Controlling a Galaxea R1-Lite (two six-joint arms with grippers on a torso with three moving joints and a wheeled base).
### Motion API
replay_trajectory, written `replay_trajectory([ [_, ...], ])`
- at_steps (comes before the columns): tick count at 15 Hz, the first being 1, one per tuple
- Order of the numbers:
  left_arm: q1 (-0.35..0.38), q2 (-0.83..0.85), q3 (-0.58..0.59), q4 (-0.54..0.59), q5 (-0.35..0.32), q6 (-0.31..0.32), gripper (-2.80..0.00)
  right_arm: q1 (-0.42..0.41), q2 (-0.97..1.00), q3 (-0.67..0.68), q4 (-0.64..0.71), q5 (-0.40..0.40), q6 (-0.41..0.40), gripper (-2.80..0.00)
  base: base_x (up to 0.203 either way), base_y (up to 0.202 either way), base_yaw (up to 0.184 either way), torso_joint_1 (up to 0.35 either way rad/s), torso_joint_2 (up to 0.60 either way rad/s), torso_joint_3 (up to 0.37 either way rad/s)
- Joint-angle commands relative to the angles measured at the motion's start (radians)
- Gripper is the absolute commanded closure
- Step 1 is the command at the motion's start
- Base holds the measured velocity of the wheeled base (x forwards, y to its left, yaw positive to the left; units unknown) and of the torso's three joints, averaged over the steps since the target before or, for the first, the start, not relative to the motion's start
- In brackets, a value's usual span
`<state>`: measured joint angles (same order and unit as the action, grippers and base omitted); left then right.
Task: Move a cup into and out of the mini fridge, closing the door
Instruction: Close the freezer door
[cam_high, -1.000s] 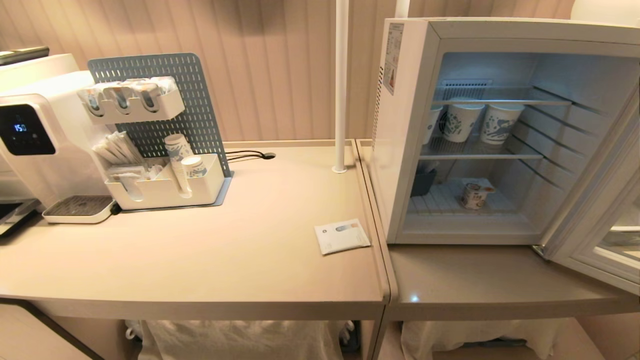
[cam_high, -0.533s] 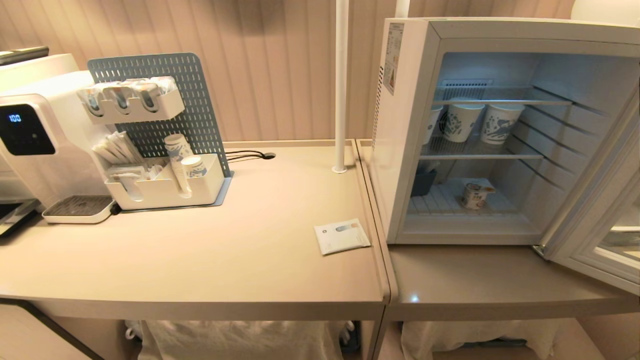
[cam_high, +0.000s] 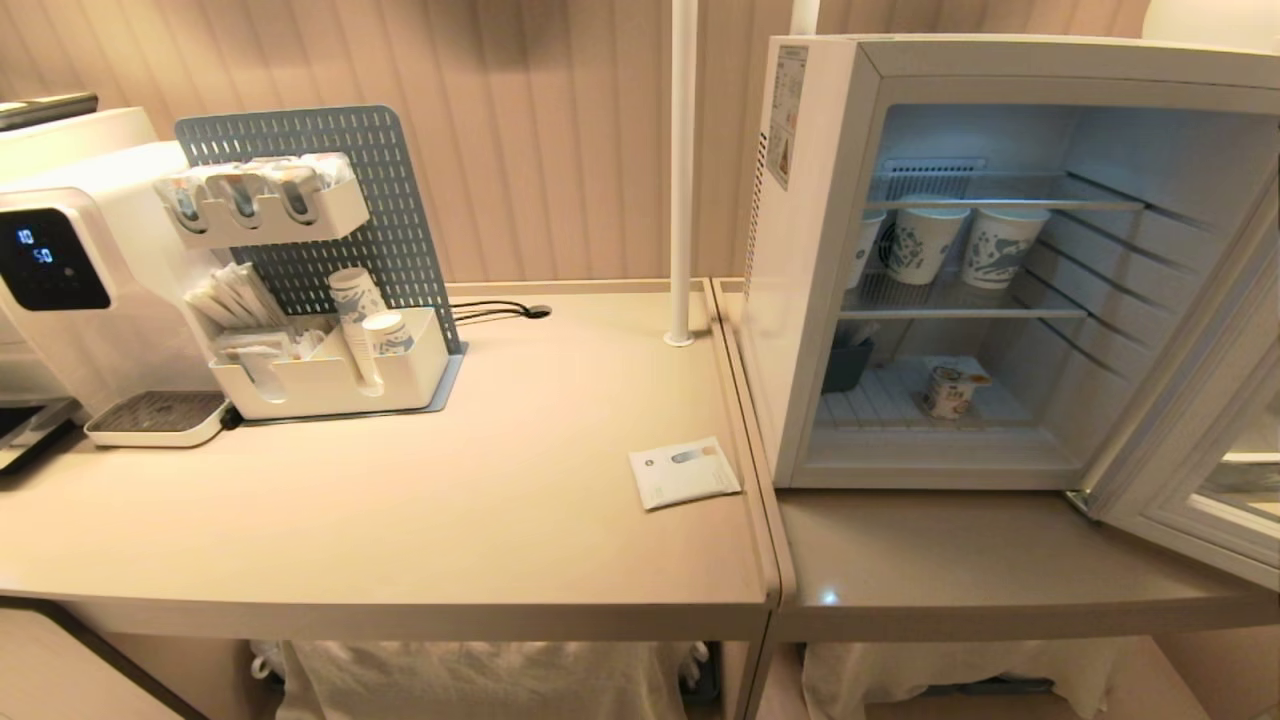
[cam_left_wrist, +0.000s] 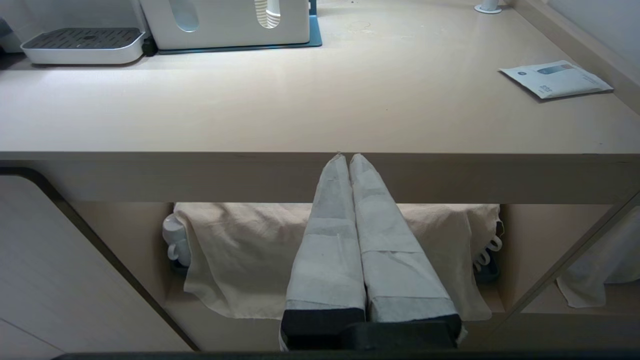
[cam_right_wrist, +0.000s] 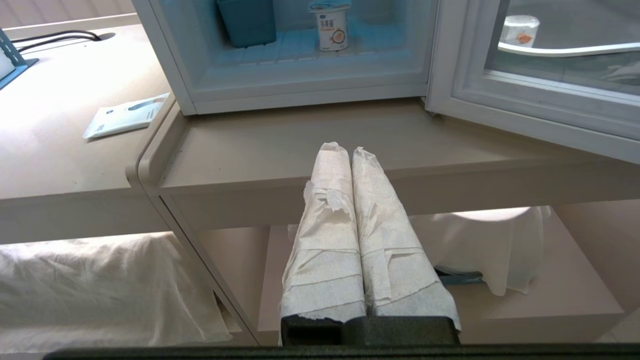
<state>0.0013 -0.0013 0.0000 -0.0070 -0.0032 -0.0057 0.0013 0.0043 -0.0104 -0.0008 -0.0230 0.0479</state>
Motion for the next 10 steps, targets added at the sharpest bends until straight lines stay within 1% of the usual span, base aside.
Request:
replay_trajectory([
  [1, 0.000, 0.000, 0.002, -0.001, 0.000, 0.000, 0.00, 0.000, -0.001, 0.000, 0.001, 0.000, 0.001, 0.00, 0.000, 0.000, 0.000, 0.000, 0.00, 0.000],
  [3, 0.000, 0.000, 0.002, -0.001, 0.000, 0.000, 0.00, 0.000, -0.001, 0.000, 0.001, 0.000, 0.001, 0.00, 0.000, 0.000, 0.000, 0.000, 0.00, 0.000],
  [4, 0.000, 0.000, 0.002, -0.001, 0.000, 0.000, 0.00, 0.000, -0.001, 0.000, 0.001, 0.000, 0.001, 0.00, -0.071, 0.000, 0.003, 0.006, 0.01, -0.001],
  [10, 0.000, 0.000, 0.002, -0.001, 0.000, 0.000, 0.00, 0.000, -0.001, 0.000, 0.002, 0.000, 0.001, 0.00, -0.186, 0.000, -0.001, 0.002, 0.00, 0.002],
])
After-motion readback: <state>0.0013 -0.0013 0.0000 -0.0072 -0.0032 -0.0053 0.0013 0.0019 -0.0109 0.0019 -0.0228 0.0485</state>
